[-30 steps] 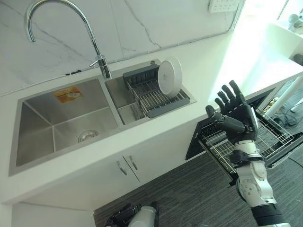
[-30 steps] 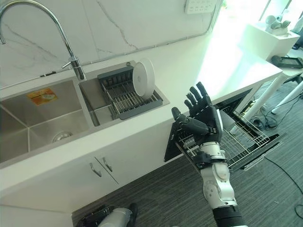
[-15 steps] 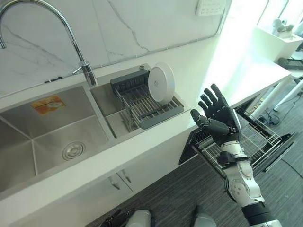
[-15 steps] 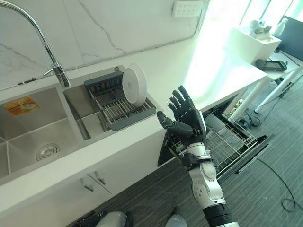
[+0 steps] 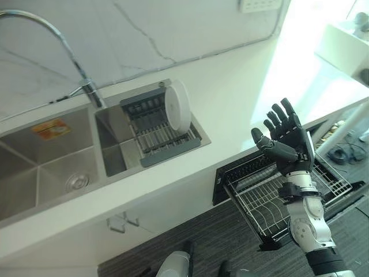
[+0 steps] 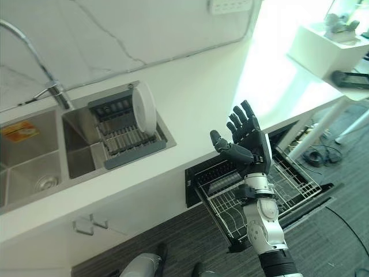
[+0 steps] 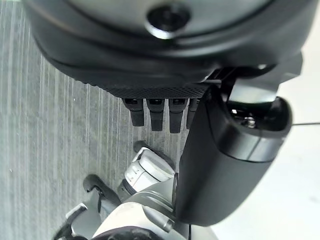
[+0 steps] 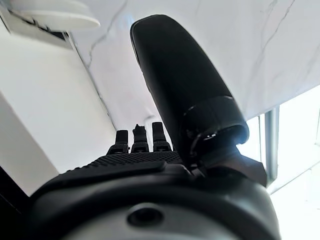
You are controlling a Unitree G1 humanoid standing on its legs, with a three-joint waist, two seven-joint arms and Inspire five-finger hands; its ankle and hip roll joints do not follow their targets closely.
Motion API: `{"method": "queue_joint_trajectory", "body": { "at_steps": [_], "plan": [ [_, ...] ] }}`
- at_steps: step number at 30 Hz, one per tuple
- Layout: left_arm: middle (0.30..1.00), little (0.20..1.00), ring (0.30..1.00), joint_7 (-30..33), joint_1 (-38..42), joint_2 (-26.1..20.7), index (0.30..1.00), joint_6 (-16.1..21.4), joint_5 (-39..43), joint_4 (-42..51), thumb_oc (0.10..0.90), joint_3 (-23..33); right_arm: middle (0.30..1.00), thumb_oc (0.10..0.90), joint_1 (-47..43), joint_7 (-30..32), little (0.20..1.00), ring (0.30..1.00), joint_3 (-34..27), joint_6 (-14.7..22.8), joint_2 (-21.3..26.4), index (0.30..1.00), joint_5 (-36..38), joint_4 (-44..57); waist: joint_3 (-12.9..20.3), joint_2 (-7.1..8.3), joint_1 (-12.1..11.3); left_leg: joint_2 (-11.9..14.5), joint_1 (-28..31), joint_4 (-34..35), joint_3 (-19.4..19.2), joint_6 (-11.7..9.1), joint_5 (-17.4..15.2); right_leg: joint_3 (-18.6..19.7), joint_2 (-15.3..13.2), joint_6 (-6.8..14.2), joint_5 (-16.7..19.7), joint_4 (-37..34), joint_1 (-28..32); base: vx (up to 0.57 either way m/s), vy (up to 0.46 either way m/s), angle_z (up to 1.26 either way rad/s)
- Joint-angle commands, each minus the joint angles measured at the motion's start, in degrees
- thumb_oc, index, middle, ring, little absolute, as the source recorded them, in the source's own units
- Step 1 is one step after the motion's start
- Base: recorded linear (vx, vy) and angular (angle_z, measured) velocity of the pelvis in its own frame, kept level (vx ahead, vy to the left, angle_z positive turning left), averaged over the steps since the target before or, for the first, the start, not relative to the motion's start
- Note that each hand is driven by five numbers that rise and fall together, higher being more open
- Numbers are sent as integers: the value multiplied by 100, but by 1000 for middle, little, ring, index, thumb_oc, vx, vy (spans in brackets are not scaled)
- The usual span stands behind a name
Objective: Place the dishes in the dishwasher.
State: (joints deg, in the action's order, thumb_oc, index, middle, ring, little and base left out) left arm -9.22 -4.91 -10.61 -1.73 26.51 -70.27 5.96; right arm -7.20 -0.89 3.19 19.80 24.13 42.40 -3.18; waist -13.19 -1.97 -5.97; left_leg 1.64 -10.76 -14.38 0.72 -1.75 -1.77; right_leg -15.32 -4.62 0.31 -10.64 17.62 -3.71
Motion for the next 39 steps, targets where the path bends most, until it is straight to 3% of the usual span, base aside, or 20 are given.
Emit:
{"method": "queue_joint_trajectory", "body": {
  "at_steps": [1, 6, 10, 13, 16, 22, 28, 39],
  "plan": [
    [900, 900, 900, -8, -324, 36, 900, -127, -242, -242, 800, -342, 900, 800, -504, -450, 900, 900, 17, 607, 50, 900, -35, 528, 340, 104, -221, 136, 174, -281, 108, -88, -900, -72, -556, 680, -169, -44, -34, 76, 44, -18],
    [900, 900, 900, -49, -338, 57, 900, -144, -191, -304, 800, -276, 900, 800, -593, -426, 900, 900, 99, 781, -30, 900, -73, 533, 431, 152, -319, 153, 220, -281, 54, -46, -990, -156, -620, 709, -183, -44, 11, 62, 21, -1],
    [900, 900, 900, -12, -376, 100, 900, -198, -70, -296, 800, -288, 900, 800, -709, -359, 900, 900, 63, 710, 19, 900, 17, 662, 466, 175, -390, 130, 256, -281, 77, -26, -1031, -171, -636, 721, -189, -44, 45, 54, 14, 4],
    [900, 900, 900, 42, -372, 89, 900, -261, -134, -294, 800, -301, 900, 800, -1015, -287, 900, 900, 139, 451, 55, 900, 74, 651, 491, 185, -515, 103, 240, -281, 130, -30, -1037, -249, -649, 723, -210, -44, 99, 50, 1, 4],
    [900, 900, 900, 85, -339, 51, 900, -300, -260, -305, 800, -374, 900, 800, -1339, -246, 900, 900, 239, 56, -40, 900, 708, 527, 518, 204, -620, 74, 243, -281, 188, -43, -1030, -302, -654, 721, -222, -44, 138, 66, 10, 10],
    [900, 900, 900, 135, -373, 38, 900, -414, -244, -353, 800, -477, 900, 800, -1854, 134, 900, 900, 280, 2, -65, 900, 469, 158, 546, 224, -798, 63, 227, -281, 255, -60, -999, -402, -676, 724, -232, -44, 176, 59, 10, 9],
    [900, 900, 900, 137, -427, -77, 900, -478, -499, -357, 800, -534, 900, 800, -2630, 545, 900, 900, 310, -365, 168, 900, 208, -328, 511, 254, -1035, 55, 201, -281, 359, -115, -937, -560, -692, 711, -261, -44, 249, 72, 9, 11],
    [900, 900, 900, 93, -540, -190, 900, -494, -552, -328, 800, -686, 900, 800, -3087, 903, 900, 900, 292, -273, 394, 900, 147, -1064, 467, 209, -1212, 66, 212, -281, 434, -167, -908, -676, -722, 700, -301, -44, 346, 37, 9, 8]
  ]
}}
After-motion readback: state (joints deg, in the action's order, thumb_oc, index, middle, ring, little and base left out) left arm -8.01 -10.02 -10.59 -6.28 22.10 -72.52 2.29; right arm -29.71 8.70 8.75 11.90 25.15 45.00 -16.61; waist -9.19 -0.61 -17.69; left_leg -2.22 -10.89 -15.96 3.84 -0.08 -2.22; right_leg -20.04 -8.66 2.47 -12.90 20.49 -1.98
